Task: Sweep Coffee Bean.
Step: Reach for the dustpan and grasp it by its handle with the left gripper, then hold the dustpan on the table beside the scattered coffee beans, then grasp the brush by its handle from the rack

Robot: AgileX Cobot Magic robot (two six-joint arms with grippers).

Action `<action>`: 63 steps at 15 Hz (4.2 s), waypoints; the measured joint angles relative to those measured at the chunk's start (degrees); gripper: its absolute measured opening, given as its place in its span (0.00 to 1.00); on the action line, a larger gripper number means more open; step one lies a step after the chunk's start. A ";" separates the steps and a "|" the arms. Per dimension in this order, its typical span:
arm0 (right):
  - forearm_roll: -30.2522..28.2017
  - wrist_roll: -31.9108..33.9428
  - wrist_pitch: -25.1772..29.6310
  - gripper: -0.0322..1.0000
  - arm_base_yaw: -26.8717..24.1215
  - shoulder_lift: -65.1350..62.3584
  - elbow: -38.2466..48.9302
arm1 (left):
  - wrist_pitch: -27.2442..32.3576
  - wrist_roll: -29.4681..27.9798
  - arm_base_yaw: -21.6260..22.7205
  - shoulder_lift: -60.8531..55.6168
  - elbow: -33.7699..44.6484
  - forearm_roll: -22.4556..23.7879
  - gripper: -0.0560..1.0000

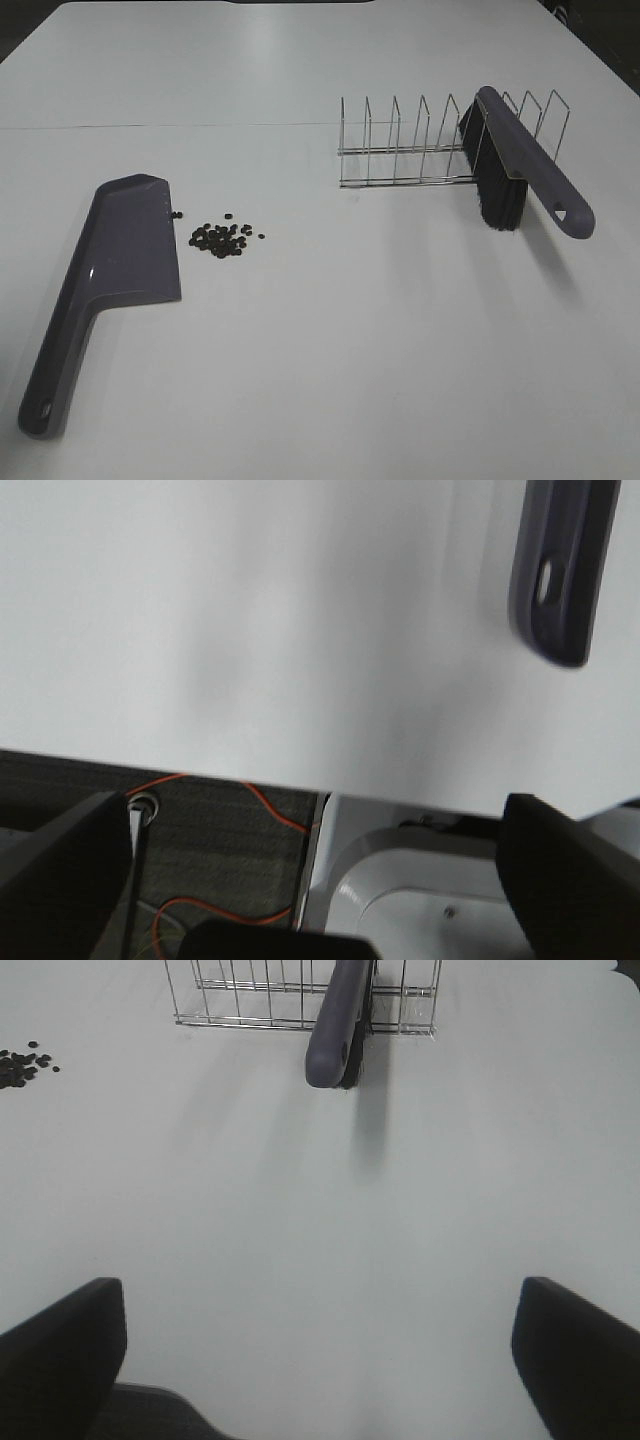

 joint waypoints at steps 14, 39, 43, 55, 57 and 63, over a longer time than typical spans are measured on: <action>0.06 0.00 0.00 0.93 0.00 0.00 0.34 | -9.85 -12.26 -14.27 39.59 -21.72 -2.41 0.91; 3.44 2.69 -0.23 0.89 0.00 35.58 -19.25 | -14.21 -4.76 -14.95 46.81 -22.12 -2.01 0.36; 2.58 3.67 2.64 0.85 0.00 58.67 -38.22 | -14.09 -4.24 -14.95 46.81 -22.12 -1.95 0.36; 0.00 -2.64 5.96 0.81 0.00 115.68 -79.76 | -13.69 -4.24 -14.95 46.81 -22.23 -1.95 0.36; 0.00 -2.64 5.96 0.80 0.00 122.15 -83.59 | -13.69 -4.24 -14.95 46.81 -22.23 -1.95 0.36; 0.00 -2.81 0.80 0.73 0.00 131.15 -86.86 | -13.64 -4.24 -14.95 46.81 -22.23 -1.95 0.36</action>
